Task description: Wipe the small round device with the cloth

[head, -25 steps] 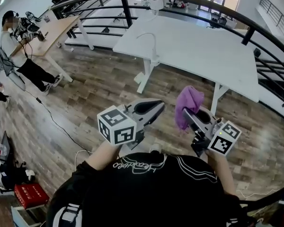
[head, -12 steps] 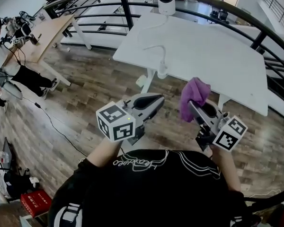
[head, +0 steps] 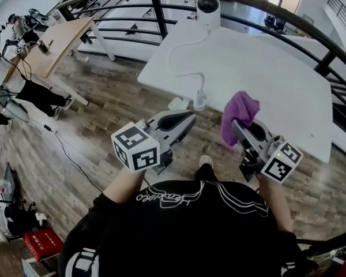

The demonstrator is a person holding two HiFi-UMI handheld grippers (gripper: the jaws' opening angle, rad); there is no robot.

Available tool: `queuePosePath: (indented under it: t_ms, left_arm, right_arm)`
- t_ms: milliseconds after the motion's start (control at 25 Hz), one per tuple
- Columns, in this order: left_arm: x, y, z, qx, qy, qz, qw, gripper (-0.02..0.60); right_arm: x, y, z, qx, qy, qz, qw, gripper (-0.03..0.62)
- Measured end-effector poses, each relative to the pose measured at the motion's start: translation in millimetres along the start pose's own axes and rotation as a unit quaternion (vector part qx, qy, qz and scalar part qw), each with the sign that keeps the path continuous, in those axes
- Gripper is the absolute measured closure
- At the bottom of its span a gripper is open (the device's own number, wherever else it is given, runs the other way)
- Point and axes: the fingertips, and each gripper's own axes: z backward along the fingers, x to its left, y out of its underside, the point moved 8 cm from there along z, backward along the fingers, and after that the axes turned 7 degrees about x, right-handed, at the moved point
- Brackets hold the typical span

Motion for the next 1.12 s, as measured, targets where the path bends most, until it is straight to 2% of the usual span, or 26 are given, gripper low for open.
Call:
queuePosePath:
  t_ms: [280,440,640,880,920,1000,1120]
  left_arm:
    - [69.3,-63.4,-55.4,-0.004,-0.036,-0.021,0.9991,0.574]
    - [102.2,-89.8,-84.3,-0.005,-0.052,-0.037,0.998,0.574]
    - [134.8,-116.6,-101.4,0.005,-0.076,-0.076,0.9942,0.572]
    - [185.1,-120.4,-112.8,0.046,-0.071,-0.097,0.9917,0.571]
    - [194.3,-120.3,-114.6,0.053,-0.07,-0.102,0.9909,0.562]
    - [209.5,-123.1,-118.6,0.066,-0.066,-0.113,0.9891,0.484]
    - [224.2,-127.4,-122.4,0.087,-0.057,-0.134,0.9855,0.463]
  right_arm:
    - [-94.3,-61.8,-46.3,-0.002,-0.02,-0.005,1.0,0.528]
    - [-143.0,-84.4,-72.3,-0.002,-0.034,-0.012,0.999,0.528]
    - [-180.9,-108.4,-94.6,0.007,-0.047,-0.007,0.999,0.528]
    - [-212.1,-109.6,-125.3,0.009,-0.035,-0.022,0.999,0.528]
    - [-216.4,-107.0,-130.6,0.008,-0.031,-0.027,0.999,0.528]
    - [-222.5,-104.8,-138.6,0.007,-0.023,-0.034,0.999,0.528]
    - [-222.1,-105.2,-143.9,0.003,-0.011,-0.039,0.999,0.528]
